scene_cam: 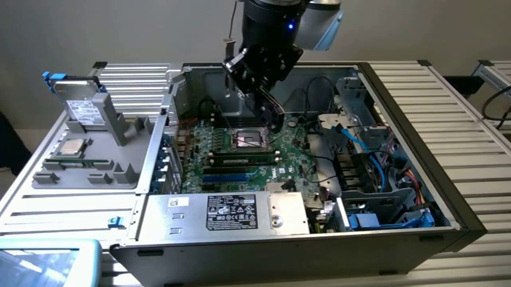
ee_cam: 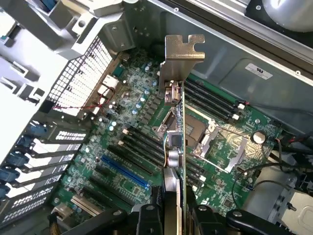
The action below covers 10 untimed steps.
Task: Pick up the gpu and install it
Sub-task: 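Insert the gpu into the slot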
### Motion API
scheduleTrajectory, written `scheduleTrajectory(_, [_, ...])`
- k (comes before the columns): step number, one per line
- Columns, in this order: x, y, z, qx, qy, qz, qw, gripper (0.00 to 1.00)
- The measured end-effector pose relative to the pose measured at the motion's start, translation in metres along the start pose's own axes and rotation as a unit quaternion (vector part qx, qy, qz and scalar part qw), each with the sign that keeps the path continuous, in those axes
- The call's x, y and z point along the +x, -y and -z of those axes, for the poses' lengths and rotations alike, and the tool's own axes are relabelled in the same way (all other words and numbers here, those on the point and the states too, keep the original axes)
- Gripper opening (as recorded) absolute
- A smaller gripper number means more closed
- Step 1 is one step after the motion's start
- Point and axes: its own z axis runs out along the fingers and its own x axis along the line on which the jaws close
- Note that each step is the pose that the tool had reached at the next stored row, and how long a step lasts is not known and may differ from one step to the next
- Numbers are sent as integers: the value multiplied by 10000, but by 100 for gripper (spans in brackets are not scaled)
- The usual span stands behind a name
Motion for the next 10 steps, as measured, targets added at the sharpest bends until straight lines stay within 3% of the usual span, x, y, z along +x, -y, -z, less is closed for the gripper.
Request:
scheduleTrajectory(5, [0, 0, 0, 37, -16, 458, 9989, 29])
scheduleTrajectory(10, [0, 0, -1, 60, -52, 907, 9958, 29])
